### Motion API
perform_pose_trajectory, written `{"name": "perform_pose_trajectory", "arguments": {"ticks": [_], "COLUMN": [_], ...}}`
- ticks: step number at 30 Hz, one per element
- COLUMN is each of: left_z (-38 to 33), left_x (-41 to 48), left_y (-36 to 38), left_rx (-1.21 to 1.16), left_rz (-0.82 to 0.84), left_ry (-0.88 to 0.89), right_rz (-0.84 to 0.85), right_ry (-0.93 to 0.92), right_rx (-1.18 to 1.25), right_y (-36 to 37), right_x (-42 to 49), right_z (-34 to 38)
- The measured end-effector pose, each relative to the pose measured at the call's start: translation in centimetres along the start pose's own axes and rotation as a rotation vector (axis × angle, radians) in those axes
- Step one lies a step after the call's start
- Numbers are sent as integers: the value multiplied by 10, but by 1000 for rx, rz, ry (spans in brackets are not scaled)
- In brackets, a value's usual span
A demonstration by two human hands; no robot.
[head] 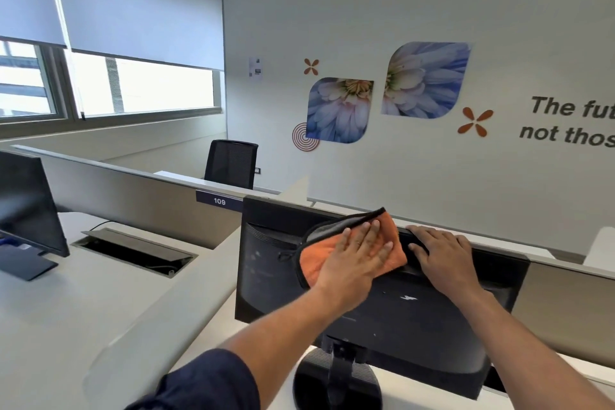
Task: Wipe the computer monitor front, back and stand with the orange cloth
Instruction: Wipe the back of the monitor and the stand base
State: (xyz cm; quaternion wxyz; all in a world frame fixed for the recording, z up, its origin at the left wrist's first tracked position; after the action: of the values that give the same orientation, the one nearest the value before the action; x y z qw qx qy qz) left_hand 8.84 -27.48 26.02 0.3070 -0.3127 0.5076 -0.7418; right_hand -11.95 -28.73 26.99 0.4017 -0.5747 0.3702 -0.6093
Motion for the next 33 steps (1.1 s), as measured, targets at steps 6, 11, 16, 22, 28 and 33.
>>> {"name": "perform_pose_trajectory", "arguments": {"ticks": [6,11,16,22,28,33], "left_z": [50,110,129,82,-13,-30], "left_x": [-20,-55,-74,-57,-17,-3], "left_y": [11,24,26,19,4,3], "left_rx": [106,57,-131,-155,-154,-119], "left_rz": [7,56,37,-37,-27,-17], "left_ry": [-13,-205,-398,-370,-157,-115], "right_rz": [30,51,21,-18,-6,43], "right_ry": [-23,-22,-15,4,18,21], "right_rx": [18,29,23,26,26,27], "right_y": [1,-2,-1,1,2,1], "right_x": [5,6,7,2,5,8], "right_z": [0,3,10,9,9,-1]}}
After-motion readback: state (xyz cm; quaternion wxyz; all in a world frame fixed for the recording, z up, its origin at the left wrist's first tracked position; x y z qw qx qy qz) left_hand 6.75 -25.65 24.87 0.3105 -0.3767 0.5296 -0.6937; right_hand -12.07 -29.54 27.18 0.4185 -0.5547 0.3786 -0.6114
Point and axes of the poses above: each hand's wrist, its own x-axis towards the middle knuckle, its own y-axis out of the palm, z = x × y, the point moved 1 cm from there along x, towards the middle knuckle, and after that the axes turned 12 degrees about z, right-handed, at the moved point
